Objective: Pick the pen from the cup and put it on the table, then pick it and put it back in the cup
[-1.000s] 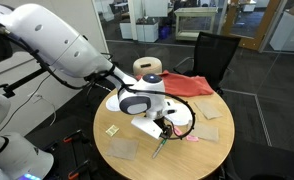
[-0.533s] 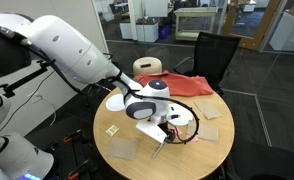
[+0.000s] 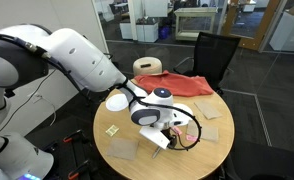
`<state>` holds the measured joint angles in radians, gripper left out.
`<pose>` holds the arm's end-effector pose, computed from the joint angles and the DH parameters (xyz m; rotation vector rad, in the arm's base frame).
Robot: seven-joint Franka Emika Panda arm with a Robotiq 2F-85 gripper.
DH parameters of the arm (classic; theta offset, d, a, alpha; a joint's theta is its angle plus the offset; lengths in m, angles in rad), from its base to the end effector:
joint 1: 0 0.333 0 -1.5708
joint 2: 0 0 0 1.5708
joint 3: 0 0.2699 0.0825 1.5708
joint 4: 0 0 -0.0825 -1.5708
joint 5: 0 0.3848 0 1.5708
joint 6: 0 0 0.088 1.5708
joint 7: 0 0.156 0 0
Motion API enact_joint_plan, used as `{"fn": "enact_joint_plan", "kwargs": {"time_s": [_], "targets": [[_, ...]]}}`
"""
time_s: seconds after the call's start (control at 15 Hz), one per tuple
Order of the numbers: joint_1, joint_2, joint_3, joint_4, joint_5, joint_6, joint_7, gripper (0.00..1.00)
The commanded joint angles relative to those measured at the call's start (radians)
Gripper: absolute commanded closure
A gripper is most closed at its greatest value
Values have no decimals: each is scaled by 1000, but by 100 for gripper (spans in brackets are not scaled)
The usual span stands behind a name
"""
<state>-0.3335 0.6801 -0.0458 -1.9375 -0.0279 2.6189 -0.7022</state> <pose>0.5437 -0.2193 0.0436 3.0545 0.5515 -0.0319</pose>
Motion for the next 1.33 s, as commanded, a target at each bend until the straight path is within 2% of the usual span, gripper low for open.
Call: {"fn": "enact_joint_plan", "kwargs": {"time_s": [0.0, 0.07, 0.13, 0.2, 0.67, 0.87, 1.27], "targets": [[-10, 36, 2, 48, -20, -19, 21, 0], [-10, 44, 2, 55, -20, -19, 22, 0], [-11, 50, 2, 62, -21, -21, 22, 11], [-12, 55, 1, 68, -22, -23, 22, 28], [-20, 56, -4, 62, -25, -17, 22, 81], [-13, 43, -8, 52, -27, -21, 29, 99], [13, -39, 8, -5, -36, -7, 34, 96]]}}
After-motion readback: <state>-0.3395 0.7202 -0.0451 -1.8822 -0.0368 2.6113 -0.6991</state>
